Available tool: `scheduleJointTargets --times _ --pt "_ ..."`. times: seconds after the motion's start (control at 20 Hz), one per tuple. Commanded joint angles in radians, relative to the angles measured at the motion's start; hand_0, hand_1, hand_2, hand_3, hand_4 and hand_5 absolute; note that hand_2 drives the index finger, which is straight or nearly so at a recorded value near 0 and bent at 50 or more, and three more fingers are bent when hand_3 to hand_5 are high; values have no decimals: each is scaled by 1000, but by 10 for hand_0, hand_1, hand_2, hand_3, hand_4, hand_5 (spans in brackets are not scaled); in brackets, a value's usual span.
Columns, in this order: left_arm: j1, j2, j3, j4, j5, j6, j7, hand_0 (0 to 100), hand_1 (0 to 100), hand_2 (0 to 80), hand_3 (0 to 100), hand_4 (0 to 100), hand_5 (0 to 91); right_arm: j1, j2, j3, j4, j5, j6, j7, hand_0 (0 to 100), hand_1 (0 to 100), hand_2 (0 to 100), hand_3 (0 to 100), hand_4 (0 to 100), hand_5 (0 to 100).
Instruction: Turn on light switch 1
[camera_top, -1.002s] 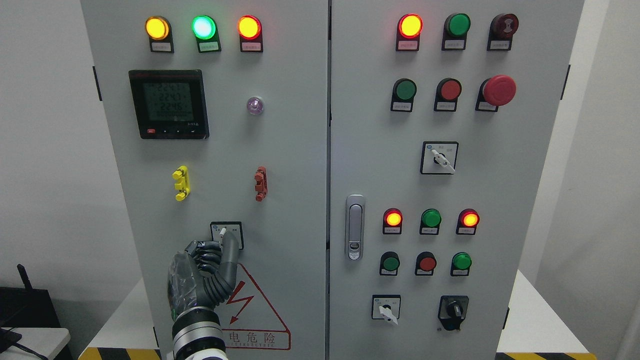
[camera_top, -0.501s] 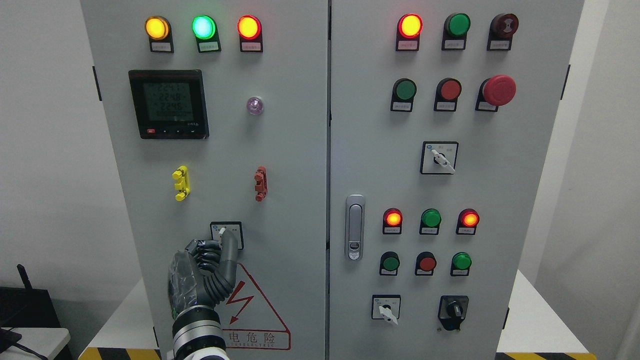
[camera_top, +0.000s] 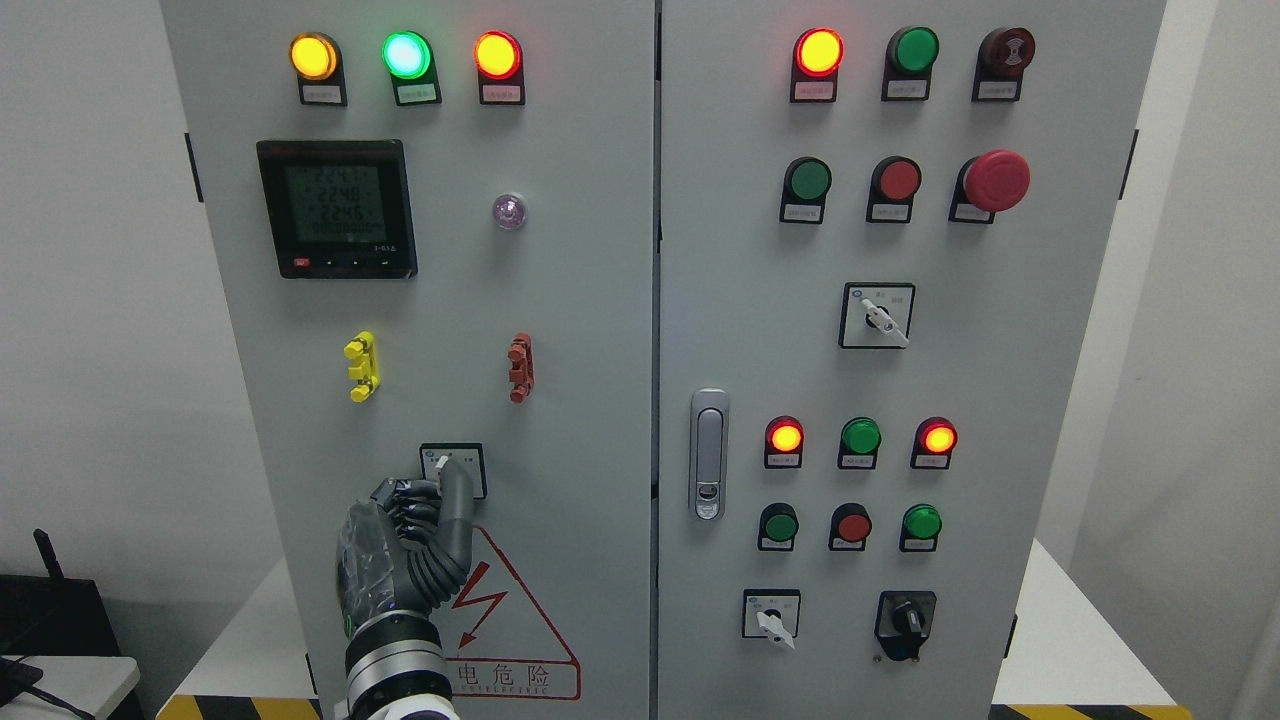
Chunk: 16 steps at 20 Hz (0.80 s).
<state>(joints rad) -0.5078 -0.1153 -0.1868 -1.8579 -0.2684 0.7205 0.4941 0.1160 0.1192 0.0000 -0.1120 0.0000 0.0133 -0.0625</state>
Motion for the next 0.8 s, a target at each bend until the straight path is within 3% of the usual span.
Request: scheduleJointTargets --times 0.0,0.75 --pt "0 -1 3 0 1 -4 6 577 295 520 789 823 797 1 0 17 0 -25 -1 0 120 389 0 0 0 0" --pt "2 -1 3 2 14 -4 6 581 311 527 793 825 799 1 0 17 0 -25 -1 0 120 389 0 0 0 0"
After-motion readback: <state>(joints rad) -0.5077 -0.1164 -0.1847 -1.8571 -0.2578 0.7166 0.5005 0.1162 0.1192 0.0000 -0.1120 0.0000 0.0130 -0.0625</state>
